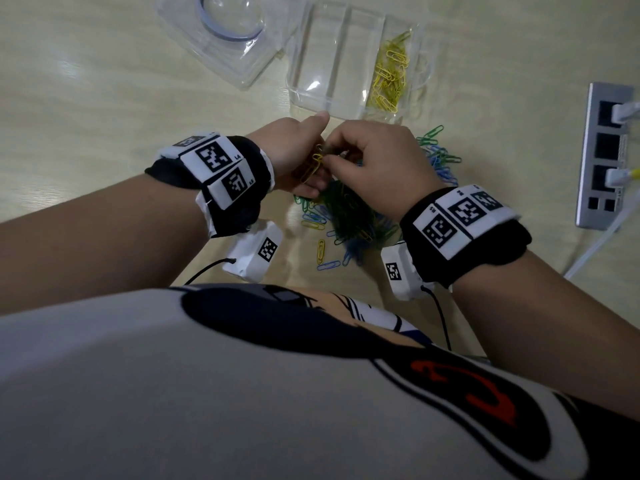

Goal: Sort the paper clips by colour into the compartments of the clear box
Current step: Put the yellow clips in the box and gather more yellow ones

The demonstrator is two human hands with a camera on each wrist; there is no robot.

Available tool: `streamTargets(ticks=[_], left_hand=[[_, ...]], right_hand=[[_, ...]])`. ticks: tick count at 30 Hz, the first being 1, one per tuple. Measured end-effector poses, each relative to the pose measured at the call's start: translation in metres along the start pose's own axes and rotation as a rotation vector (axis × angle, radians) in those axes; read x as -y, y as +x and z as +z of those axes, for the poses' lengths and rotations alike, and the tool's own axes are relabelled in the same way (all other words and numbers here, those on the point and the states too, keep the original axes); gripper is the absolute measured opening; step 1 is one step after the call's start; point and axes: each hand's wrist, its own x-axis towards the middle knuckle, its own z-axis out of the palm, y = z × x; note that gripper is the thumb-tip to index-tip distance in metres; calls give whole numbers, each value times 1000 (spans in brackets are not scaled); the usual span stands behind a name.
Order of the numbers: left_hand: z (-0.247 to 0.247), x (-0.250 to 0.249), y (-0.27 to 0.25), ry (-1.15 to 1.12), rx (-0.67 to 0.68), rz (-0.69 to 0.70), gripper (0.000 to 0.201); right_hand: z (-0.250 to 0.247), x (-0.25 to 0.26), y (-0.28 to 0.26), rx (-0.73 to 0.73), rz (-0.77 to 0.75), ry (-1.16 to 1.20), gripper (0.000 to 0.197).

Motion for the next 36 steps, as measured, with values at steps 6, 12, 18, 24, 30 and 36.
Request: streamTargets(ticks=[6, 12, 18, 24, 30, 36], left_hand=[[-1, 1, 0, -27, 27, -16, 50], [-3, 0, -1, -21, 61, -39, 59], [1, -2, -2, -83, 19, -11, 44], [-3, 0, -2, -32, 55, -27, 52], [-9, 3, -3, 56, 29, -10, 36], [-12, 7, -5, 115, 77, 12, 29]], right_hand=[[-2, -6, 1, -9, 82, 70, 5], [-7, -14, 3, -127, 127, 43, 2], [-3, -2, 1, -5, 91, 90, 10], [-13, -15, 5, -22, 160, -47, 16], [-17, -31, 1, 14, 282, -437, 31], [1, -25, 0, 136, 148, -461, 20]])
